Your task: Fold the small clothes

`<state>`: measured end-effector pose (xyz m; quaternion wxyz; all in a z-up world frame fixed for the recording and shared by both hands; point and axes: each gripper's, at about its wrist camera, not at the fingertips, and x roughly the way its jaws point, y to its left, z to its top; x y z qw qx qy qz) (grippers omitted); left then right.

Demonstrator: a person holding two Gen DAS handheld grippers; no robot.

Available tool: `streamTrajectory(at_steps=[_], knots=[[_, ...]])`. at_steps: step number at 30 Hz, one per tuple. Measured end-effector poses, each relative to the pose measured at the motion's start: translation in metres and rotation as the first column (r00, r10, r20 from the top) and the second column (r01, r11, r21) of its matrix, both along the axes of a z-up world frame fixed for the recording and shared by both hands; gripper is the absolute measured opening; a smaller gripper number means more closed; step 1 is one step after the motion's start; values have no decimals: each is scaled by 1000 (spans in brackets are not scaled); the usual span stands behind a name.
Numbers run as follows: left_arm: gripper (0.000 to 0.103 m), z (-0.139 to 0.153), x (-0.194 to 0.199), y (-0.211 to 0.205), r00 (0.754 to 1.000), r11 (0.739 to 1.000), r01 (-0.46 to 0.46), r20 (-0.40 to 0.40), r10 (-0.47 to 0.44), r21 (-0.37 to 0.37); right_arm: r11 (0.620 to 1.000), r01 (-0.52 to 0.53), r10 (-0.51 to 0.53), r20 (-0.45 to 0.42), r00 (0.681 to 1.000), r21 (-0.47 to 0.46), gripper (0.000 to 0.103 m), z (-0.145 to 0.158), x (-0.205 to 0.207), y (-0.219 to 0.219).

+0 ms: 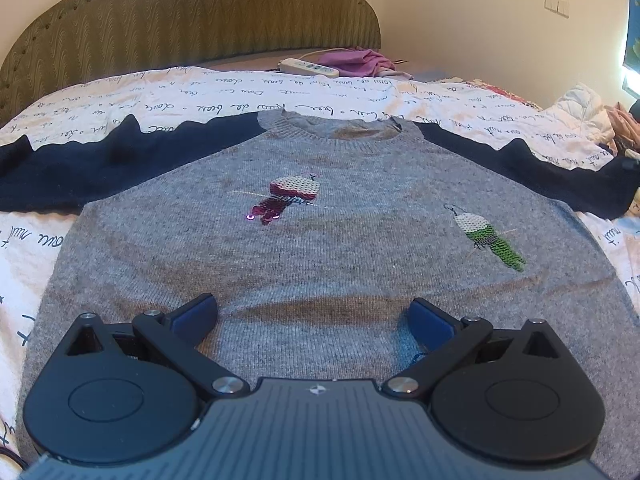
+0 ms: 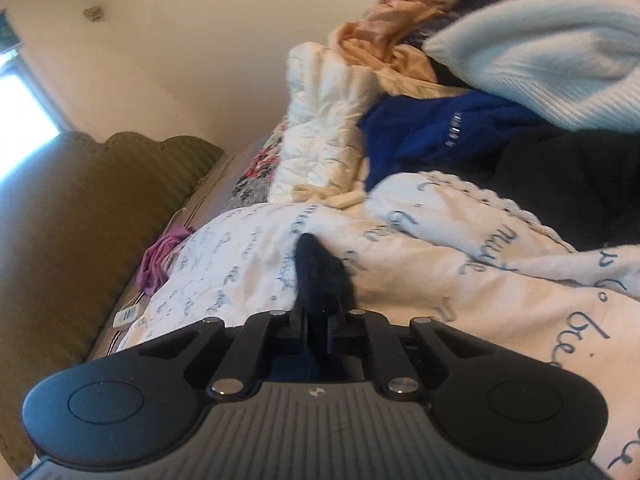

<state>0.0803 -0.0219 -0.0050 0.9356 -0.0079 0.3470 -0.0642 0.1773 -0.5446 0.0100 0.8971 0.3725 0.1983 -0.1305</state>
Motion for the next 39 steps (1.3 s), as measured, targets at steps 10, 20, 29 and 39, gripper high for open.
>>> streamTrajectory(at_steps=[10,20,29,39], knots=[[103,3,-2,15,1000,994,-9,16,11,-113,843,-536,537,85,839,-41,7,37,53,247],[103,3,-2,18,1000,989,-10,20,13,-147,763,-645,647,-54,761,43,17,-25,60,362],[103,33,20,32,1000,927,-19,-19,13,-375,828,-560,560,33,828,-16,70,-23,-39,277],[86,27,142,-3,975,915,-69,-220,-22,-397,833,-553,549,102,830,17,70,-49,-52,260]])
